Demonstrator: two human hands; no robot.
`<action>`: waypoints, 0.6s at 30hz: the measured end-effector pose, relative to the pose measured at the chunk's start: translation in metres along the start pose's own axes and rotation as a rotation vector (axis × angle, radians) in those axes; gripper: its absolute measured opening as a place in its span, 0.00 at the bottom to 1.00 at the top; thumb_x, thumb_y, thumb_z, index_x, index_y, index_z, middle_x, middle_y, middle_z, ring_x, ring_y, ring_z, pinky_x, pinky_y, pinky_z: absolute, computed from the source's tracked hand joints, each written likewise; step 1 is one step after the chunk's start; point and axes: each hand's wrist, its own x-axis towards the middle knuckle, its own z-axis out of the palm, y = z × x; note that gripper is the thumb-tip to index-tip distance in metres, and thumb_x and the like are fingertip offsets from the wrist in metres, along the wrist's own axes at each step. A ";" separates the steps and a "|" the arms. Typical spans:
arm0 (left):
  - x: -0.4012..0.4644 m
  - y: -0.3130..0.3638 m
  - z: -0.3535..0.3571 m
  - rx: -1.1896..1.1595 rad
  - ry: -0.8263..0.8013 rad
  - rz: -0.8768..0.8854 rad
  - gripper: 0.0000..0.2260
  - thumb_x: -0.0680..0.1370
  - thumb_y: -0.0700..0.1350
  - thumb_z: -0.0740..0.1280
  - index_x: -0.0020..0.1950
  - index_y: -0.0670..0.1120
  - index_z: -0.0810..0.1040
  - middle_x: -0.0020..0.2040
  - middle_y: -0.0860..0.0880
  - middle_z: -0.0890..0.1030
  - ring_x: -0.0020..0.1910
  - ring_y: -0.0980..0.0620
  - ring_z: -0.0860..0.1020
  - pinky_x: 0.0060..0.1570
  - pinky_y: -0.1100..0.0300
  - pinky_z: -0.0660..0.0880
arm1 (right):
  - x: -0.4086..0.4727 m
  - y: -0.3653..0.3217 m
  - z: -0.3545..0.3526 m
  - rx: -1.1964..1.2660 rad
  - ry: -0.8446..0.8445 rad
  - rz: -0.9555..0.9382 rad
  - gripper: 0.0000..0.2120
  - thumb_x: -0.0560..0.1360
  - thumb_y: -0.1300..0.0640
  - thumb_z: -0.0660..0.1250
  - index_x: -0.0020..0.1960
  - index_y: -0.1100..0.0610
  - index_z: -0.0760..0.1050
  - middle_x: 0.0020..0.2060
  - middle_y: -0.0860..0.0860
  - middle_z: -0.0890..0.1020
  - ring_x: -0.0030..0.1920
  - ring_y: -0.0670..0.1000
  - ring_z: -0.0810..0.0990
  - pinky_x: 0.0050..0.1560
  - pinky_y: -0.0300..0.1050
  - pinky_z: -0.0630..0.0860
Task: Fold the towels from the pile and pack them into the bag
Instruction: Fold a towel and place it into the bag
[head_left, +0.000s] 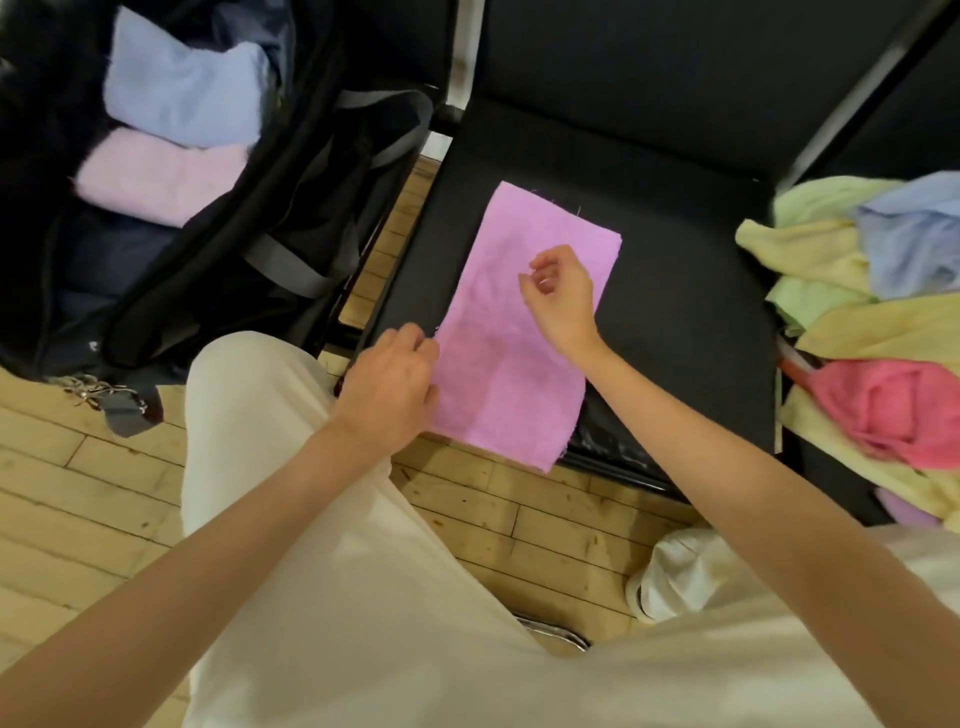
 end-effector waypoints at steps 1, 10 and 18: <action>0.001 0.000 0.001 -0.006 -0.013 0.080 0.12 0.74 0.40 0.66 0.56 0.39 0.77 0.55 0.43 0.76 0.52 0.44 0.75 0.50 0.50 0.77 | -0.022 0.002 -0.013 -0.078 -0.063 -0.109 0.07 0.74 0.64 0.66 0.47 0.57 0.69 0.39 0.46 0.75 0.37 0.46 0.75 0.39 0.37 0.74; 0.001 0.018 0.011 0.057 -0.197 0.186 0.13 0.76 0.40 0.62 0.60 0.41 0.73 0.58 0.45 0.75 0.55 0.46 0.76 0.52 0.53 0.73 | -0.138 0.033 -0.068 -0.691 -0.571 -0.660 0.23 0.63 0.58 0.70 0.58 0.58 0.73 0.65 0.56 0.71 0.64 0.54 0.69 0.63 0.45 0.67; -0.007 0.034 0.011 0.052 -0.336 0.131 0.25 0.74 0.47 0.66 0.69 0.42 0.65 0.65 0.42 0.68 0.60 0.42 0.73 0.57 0.55 0.70 | -0.143 0.041 -0.066 -0.670 -0.503 -0.583 0.18 0.77 0.64 0.63 0.66 0.60 0.71 0.69 0.55 0.71 0.69 0.55 0.69 0.67 0.52 0.70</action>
